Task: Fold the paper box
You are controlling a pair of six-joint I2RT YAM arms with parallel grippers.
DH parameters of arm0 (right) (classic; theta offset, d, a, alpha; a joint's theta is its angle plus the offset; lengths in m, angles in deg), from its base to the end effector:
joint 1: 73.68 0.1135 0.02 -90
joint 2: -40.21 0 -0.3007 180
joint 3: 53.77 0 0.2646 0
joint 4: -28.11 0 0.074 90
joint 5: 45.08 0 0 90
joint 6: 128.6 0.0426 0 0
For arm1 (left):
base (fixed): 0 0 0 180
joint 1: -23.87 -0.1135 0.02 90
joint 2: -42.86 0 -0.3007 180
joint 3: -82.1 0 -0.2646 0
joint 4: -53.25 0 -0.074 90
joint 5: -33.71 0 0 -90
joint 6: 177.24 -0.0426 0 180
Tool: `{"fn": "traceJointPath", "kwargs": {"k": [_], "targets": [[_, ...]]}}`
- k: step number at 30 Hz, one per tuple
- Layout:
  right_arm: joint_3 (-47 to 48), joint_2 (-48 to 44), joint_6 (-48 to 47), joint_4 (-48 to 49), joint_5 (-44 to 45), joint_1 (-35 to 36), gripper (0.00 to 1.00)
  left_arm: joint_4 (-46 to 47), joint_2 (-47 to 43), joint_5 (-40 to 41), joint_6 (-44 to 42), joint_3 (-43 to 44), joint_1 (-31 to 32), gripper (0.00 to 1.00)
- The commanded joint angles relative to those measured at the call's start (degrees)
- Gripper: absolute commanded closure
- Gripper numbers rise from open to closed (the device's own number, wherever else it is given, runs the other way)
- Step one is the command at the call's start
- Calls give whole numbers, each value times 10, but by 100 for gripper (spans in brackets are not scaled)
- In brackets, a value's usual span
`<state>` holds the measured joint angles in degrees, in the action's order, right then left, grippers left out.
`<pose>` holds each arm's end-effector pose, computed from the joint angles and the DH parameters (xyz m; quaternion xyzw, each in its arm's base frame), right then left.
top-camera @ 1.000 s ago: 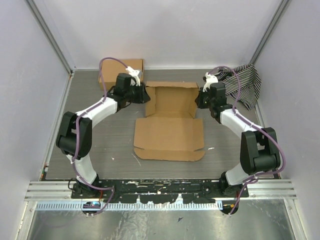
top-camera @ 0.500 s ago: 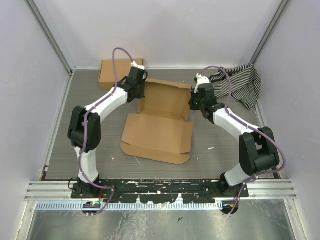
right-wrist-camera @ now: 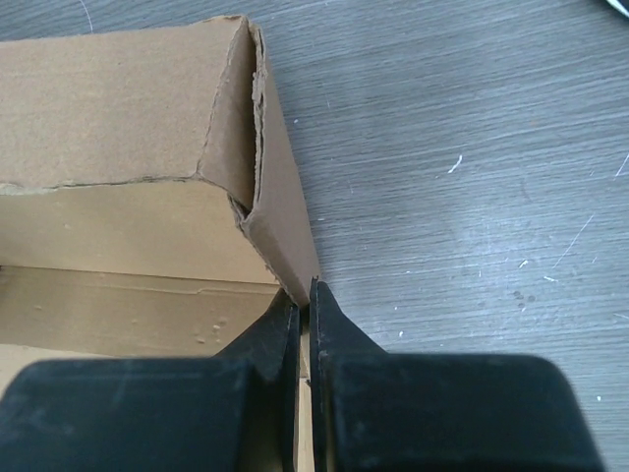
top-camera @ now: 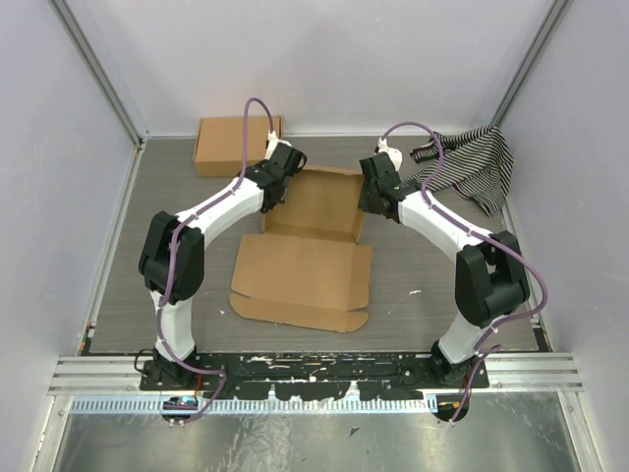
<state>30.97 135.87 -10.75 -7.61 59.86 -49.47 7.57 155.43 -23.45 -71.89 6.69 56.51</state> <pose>0.3589 0.1493 0.2789 0.0773 0.9194 0.0522 0.3821 0.4019 -0.2300 0.2660 0.0498 0.9143 0.1237 0.3825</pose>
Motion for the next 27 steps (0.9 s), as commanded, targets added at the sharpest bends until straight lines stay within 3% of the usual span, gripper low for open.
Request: {"fn": "traceJointPath", "kwargs": {"k": [1,6,13,15,18,23,27], "targets": [[19,12,43,-89,50,-8,96,-61,-18,64,-14,-12,-16,100],[18,29,4,-57,14,-9,73,-64,-40,8,-3,-17,-16,100],[36,71,-29,-42,-19,-9,68,-101,-24,-32,-2,10,-16,100],[44,85,-36,-41,-45,-8,71,-110,-22,-41,0,15,-16,100],[73,109,-33,-83,-19,-9,98,-130,-20,-43,2,26,-16,100],[123,139,-29,-187,39,-6,99,-231,0,-44,-2,96,-16,100],[141,160,-32,-240,-28,-5,99,-294,15,-82,-8,140,-18,100]]}}
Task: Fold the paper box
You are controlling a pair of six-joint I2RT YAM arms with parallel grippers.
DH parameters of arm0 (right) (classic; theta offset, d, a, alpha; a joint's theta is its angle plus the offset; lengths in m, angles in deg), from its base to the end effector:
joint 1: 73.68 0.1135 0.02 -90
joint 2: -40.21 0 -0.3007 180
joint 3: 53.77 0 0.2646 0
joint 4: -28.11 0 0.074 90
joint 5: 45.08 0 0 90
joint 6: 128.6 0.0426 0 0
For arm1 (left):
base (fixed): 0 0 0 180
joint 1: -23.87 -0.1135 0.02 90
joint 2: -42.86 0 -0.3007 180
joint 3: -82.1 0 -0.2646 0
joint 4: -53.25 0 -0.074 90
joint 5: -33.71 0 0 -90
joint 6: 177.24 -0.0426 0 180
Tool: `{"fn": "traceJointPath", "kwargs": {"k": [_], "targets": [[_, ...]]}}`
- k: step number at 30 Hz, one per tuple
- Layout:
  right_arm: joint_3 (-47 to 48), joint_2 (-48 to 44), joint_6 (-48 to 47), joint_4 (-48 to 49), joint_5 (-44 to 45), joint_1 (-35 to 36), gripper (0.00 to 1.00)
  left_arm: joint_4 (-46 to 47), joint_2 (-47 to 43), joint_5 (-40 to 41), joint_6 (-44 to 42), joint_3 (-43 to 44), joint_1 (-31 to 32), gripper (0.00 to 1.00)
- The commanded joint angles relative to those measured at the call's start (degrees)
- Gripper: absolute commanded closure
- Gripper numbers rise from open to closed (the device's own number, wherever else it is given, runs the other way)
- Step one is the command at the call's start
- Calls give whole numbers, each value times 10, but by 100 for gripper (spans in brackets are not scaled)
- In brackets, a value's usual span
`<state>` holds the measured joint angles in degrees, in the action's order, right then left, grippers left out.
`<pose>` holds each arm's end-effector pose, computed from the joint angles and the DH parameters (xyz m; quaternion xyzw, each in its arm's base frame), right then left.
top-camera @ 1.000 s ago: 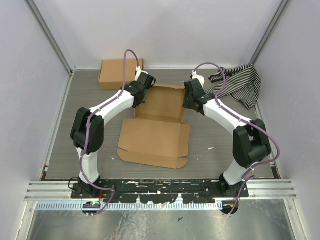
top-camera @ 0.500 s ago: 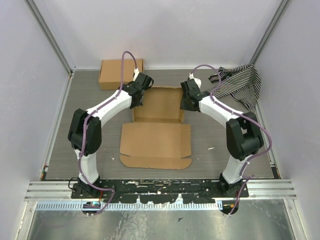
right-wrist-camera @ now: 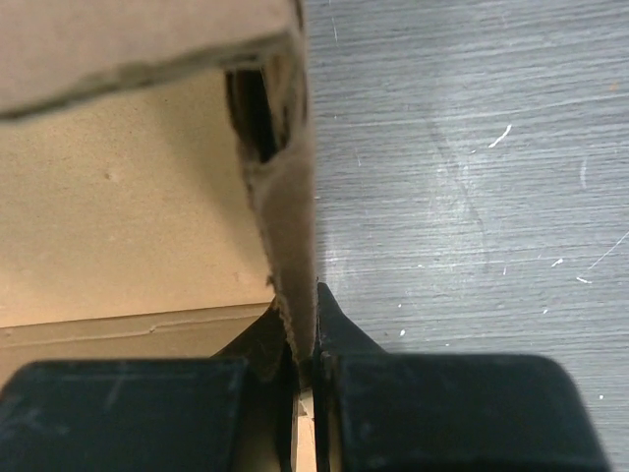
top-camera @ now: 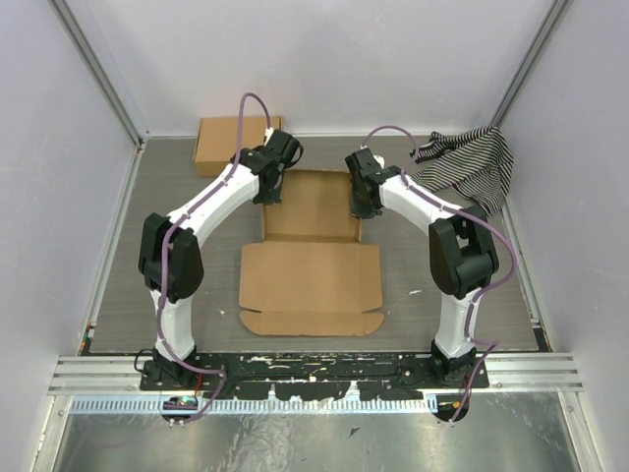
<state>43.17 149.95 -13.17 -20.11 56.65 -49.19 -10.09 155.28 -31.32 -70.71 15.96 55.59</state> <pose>0.4000 0.1727 0.2367 0.0335 0.9629 0.0153 0.2674 0.3941 -0.2225 0.2988 0.0732 0.9458 0.0945 0.3020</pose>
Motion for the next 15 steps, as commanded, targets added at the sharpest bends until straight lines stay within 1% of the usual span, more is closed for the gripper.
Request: {"fn": "traceJointPath", "kwargs": {"k": [1,2,3,5,7,8,9,10,11,12,14,15], "targets": [[11,15,-5,-115,-22,-8,99,-128,18,-23,-18,52,-9,99],[0,8,0,-113,-39,-8,99,-134,18,-34,-16,51,-10,96],[-15,-5,7,-109,-47,-8,95,-138,16,-49,-11,48,-10,89],[-37,-27,15,-107,-54,-7,84,-140,9,-77,-4,32,-12,75],[-40,-46,16,-113,-61,-7,77,-138,-4,-97,3,13,-15,56],[-39,-55,14,-117,-64,-8,72,-138,-11,-108,6,5,-18,49],[-35,-65,12,-120,-68,-7,65,-139,-19,-115,7,-2,-22,42],[-30,-73,8,-125,-69,-7,56,-140,-29,-118,8,-8,-25,38],[-23,-81,2,-131,-67,-8,48,-142,-43,-119,9,-12,-30,31],[-11,-88,-4,-138,-58,-7,45,-143,-55,-122,8,-16,-36,28],[13,-102,-29,-147,-32,-7,44,-142,-78,-133,8,-19,-53,27],[25,-107,-58,-143,-14,-7,44,-140,-89,-141,8,-19,-64,28]]}}
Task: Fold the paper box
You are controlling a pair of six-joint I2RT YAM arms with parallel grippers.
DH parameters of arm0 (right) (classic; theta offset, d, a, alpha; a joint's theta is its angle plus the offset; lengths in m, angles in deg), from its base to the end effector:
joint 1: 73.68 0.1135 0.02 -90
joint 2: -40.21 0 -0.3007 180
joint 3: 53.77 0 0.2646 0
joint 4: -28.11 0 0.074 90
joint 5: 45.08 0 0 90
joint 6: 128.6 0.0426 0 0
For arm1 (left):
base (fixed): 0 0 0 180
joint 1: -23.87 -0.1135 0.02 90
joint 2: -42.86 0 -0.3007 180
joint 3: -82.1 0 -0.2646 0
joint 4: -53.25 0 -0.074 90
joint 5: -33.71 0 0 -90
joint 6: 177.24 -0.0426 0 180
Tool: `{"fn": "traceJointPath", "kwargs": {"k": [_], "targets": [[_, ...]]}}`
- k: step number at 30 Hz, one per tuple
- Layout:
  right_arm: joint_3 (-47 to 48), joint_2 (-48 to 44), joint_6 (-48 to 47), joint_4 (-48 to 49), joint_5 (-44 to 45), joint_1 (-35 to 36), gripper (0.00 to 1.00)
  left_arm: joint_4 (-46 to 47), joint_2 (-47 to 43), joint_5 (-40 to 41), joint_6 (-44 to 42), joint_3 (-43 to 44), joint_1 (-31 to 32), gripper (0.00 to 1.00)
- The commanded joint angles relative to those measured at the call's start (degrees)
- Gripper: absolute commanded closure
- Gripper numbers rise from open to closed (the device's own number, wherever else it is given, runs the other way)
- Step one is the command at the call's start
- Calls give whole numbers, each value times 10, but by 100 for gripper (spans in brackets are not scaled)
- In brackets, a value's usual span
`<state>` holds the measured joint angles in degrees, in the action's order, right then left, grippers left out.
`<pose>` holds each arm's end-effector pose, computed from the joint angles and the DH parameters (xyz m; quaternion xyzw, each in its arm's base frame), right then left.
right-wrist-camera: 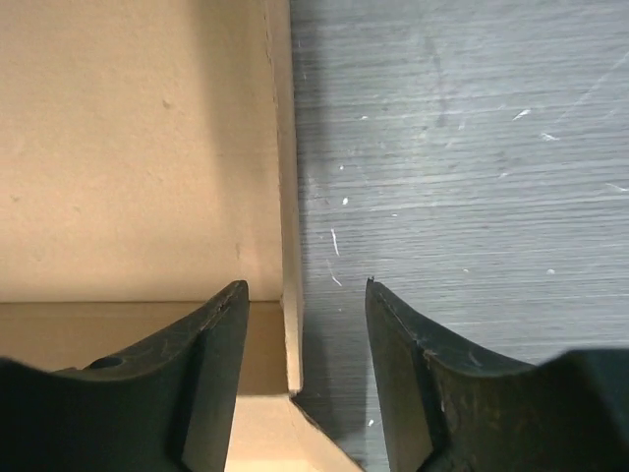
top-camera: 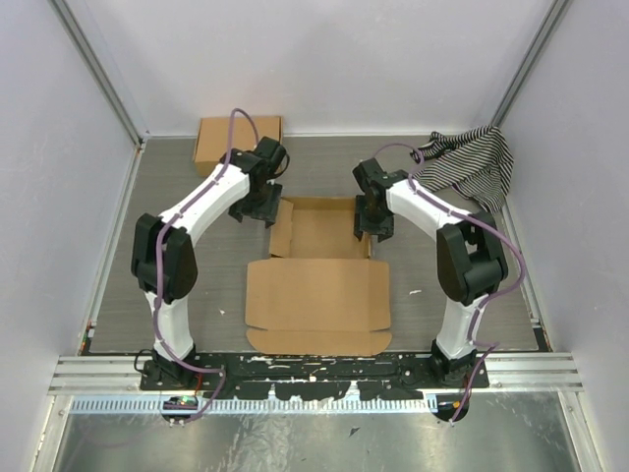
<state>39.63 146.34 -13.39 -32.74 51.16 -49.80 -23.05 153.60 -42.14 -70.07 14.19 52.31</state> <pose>0.3626 0.1555 0.2325 0.0192 0.9881 0.0102 0.1521 0.3751 -0.1913 0.2896 0.0806 0.9807 0.0622 0.1671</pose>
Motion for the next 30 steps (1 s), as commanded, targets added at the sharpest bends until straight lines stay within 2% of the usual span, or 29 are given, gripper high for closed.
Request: {"fn": "traceJointPath", "kwargs": {"k": [1,3,6,10,12,16,20,24,30], "targets": [[70,-77,-85,-3,55,-1,44,-7,-83,-42,1,-2,-41,28],[85,-81,-148,42,52,-2,46,6,-99,-40,-5,-7,-55,30],[134,-47,-226,87,-1,-2,47,25,-100,-54,-13,-6,-59,30],[222,39,-251,99,-72,-7,47,70,-63,-197,18,-7,-58,32],[254,75,-252,106,-110,-10,47,86,-43,-237,36,-12,-57,36],[291,114,-227,109,-99,-10,50,73,-12,-220,41,-5,-50,37],[243,81,-207,140,-68,-10,51,51,4,-181,34,-3,-48,37],[197,45,-205,163,-45,-10,52,47,16,-185,35,-3,-42,37],[168,25,-197,181,-52,-10,54,50,45,-162,45,-7,-21,37]]}}
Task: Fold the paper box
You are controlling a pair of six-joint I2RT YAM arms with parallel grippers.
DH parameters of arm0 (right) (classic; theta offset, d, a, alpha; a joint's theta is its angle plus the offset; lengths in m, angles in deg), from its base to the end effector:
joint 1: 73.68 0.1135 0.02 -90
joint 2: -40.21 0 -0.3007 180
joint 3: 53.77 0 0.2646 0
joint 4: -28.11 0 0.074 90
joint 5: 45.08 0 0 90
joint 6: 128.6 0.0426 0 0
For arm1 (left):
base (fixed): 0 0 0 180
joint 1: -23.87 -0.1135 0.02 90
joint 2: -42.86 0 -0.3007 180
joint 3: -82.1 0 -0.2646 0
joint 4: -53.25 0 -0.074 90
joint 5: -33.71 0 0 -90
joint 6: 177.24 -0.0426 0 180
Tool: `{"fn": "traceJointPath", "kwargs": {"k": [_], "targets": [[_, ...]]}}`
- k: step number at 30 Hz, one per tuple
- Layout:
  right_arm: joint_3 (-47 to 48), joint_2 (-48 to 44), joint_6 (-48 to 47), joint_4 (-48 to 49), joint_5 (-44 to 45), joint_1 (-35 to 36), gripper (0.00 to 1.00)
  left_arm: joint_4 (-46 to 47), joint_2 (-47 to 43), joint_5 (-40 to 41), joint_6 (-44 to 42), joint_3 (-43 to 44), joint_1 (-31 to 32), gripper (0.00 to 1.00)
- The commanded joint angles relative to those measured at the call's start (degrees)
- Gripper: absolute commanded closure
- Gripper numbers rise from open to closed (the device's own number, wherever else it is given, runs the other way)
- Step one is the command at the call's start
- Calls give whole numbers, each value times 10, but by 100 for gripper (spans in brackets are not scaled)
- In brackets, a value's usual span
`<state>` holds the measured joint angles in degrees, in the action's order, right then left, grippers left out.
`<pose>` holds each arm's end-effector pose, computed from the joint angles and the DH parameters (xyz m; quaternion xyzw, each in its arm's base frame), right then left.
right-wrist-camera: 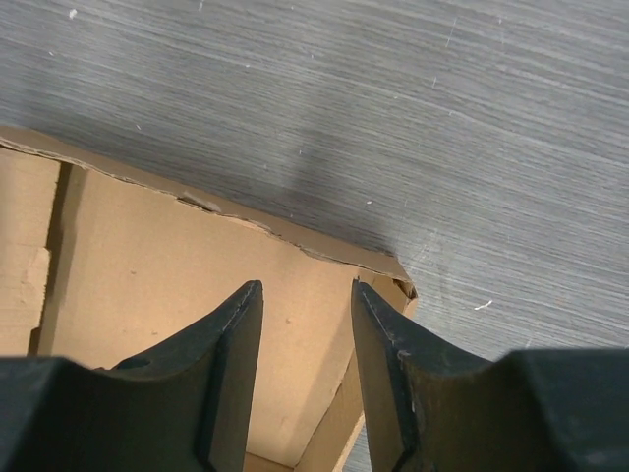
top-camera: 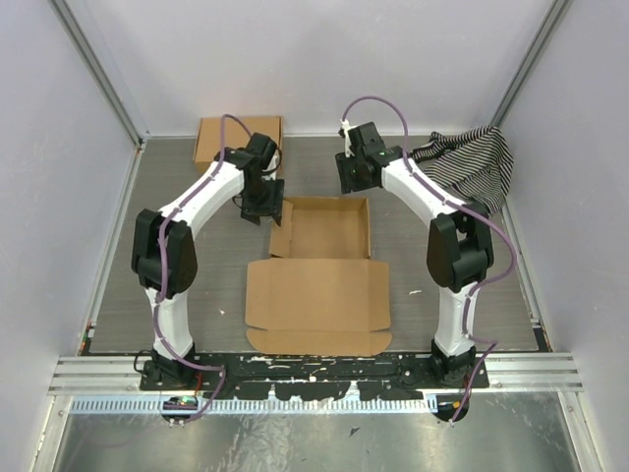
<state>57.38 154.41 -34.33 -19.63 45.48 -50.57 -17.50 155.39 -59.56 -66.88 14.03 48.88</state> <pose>0.4427 0.1885 0.2834 -0.1526 0.9296 0.0749 0.3271 0.3951 -0.1870 0.2781 0.0446 0.9854 -0.0884 0.1386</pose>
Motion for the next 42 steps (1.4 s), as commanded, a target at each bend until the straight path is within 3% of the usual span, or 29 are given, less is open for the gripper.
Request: {"fn": "traceJointPath", "kwargs": {"k": [1,7,21,27,31,34,37,42], "targets": [[-12,-59,16,55,2,-2,54,-6,35,14,16,-4,14,37],[-27,-80,24,79,-7,-3,55,-3,62,41,17,1,15,40],[-59,-96,18,91,-19,-3,58,5,102,69,16,24,34,60],[-73,-103,18,95,-23,-2,59,8,114,82,12,22,39,62],[-84,-109,15,95,-22,-2,59,-21,130,123,-4,43,43,84],[-87,-111,14,95,-18,-3,59,-56,138,202,-28,65,55,100],[-88,-109,16,96,-16,-3,60,-76,148,305,-66,73,79,100],[-85,-103,20,97,-22,-2,60,-46,137,316,-65,42,89,100]]}}
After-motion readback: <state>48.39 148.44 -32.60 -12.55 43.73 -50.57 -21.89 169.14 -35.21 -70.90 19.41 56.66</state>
